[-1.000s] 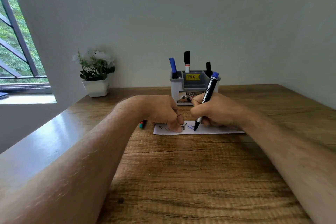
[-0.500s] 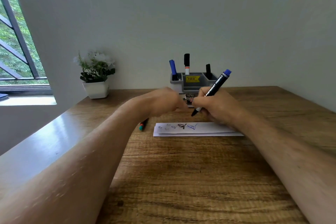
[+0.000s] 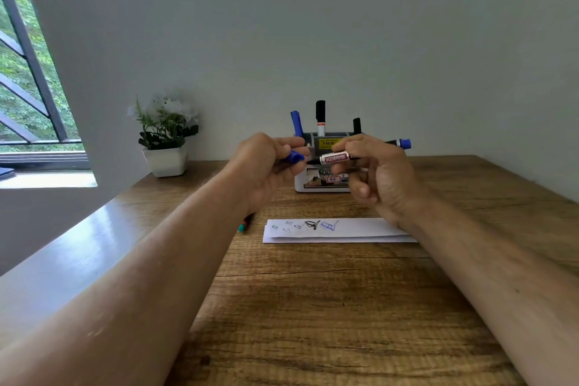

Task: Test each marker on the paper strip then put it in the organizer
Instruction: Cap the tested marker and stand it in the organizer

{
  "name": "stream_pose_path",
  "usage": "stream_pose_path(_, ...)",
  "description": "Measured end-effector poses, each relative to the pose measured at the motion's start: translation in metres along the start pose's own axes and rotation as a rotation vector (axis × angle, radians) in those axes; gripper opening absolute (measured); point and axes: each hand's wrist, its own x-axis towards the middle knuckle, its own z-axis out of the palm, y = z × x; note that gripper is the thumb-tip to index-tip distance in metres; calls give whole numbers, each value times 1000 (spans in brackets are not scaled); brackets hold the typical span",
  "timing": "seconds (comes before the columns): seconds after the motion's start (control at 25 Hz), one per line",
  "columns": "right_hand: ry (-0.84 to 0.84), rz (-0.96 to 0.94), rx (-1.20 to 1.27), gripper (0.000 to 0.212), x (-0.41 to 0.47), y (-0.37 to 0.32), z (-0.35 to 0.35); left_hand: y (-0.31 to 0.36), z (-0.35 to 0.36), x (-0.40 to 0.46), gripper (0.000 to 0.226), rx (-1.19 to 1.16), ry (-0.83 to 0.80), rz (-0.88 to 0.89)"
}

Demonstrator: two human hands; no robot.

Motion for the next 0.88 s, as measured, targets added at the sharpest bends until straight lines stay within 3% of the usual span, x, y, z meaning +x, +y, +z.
stream_pose_path(0.52, 29, 28, 1, 21, 2, 1, 1, -1, 4, -4, 31, -96, 21, -32)
stream_pose_path(0.88, 74, -6, 48, 6, 2, -1, 2, -2, 0, 0, 22, -107, 35, -22)
